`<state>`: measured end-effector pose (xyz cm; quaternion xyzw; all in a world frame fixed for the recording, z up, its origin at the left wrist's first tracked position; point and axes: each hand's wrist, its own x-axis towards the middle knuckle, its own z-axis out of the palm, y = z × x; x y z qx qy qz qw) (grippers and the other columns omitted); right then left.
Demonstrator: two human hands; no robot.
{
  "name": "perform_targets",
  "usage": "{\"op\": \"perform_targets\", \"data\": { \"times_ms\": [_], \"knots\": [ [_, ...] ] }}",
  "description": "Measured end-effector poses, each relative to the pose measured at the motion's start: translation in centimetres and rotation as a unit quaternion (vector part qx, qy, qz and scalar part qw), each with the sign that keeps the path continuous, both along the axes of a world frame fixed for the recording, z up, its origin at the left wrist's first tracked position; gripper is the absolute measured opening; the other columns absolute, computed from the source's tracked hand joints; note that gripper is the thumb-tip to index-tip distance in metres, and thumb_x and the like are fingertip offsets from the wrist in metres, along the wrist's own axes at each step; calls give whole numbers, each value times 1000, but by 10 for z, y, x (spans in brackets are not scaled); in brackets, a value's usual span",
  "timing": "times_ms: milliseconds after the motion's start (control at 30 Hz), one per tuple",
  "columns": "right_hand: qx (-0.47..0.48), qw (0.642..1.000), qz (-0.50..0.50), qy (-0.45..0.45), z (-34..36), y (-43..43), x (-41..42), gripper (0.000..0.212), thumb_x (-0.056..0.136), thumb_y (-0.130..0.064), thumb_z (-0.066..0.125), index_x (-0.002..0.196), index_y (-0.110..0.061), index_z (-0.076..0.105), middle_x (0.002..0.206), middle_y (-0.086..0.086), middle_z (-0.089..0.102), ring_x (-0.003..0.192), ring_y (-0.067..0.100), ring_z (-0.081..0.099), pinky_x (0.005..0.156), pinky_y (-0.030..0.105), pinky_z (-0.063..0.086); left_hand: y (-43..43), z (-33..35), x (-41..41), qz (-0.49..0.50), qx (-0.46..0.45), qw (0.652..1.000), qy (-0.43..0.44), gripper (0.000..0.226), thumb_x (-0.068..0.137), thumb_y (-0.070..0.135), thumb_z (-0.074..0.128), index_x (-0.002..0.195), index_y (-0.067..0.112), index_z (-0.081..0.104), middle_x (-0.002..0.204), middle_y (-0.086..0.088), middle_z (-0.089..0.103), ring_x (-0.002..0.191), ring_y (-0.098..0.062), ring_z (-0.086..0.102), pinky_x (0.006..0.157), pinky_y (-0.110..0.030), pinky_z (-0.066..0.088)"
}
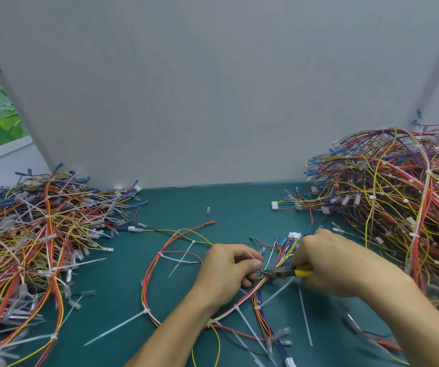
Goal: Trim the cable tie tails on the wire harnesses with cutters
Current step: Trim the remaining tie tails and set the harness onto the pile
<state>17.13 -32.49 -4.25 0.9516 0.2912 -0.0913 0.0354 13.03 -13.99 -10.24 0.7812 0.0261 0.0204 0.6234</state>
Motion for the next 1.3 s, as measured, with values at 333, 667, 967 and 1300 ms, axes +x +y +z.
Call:
{"op": "perform_targets", "data": {
  "times_ms": [333, 667, 967, 1300],
  "knots": [
    [13, 1000, 3, 8, -6, 0, 2, 6, 77, -25, 57, 80, -30, 60, 71, -4, 46, 88, 30, 57, 70, 39, 53, 3, -3, 3, 6, -15, 1000, -2, 21, 85, -6, 63, 77, 13, 70, 57, 0, 62, 54, -11, 57, 53, -23, 52],
    [33, 999, -8, -16, -6, 0, 6, 11, 78, -28, 55, 84, -20, 60, 77, 3, 53, 85, 31, 58, 69, 36, 52, 9, 0, 3, 62, -115, 991, -7, 17, 87, -6, 60, 88, 10, 67, 61, -2, 60, 54, -12, 59, 48, -23, 48],
    [82, 996, -10, 13, -3, 5, -2, 19, 79, -26, 59, 97, -19, 57, 94, -1, 49, 90, 22, 51, 81, 37, 48, 21, 34, -10, 26, -66, 997, -13, 30, 79, 1, 43, 78, 11, 71, 55, 2, 49, 47, -11, 39, 47, -23, 33],
    [171, 984, -38, -8, 1, 6, -8, 33, 75, -25, 63, 105, -24, 50, 99, -2, 58, 94, 19, 54, 82, 36, 48, 7, 12, -40, -143, 350, 913, -156, 29, 78, 33, 75, 104, 22, 73, 91, 2, 61, 85, -9, 58, 79, -19, 45]
  ]
}}
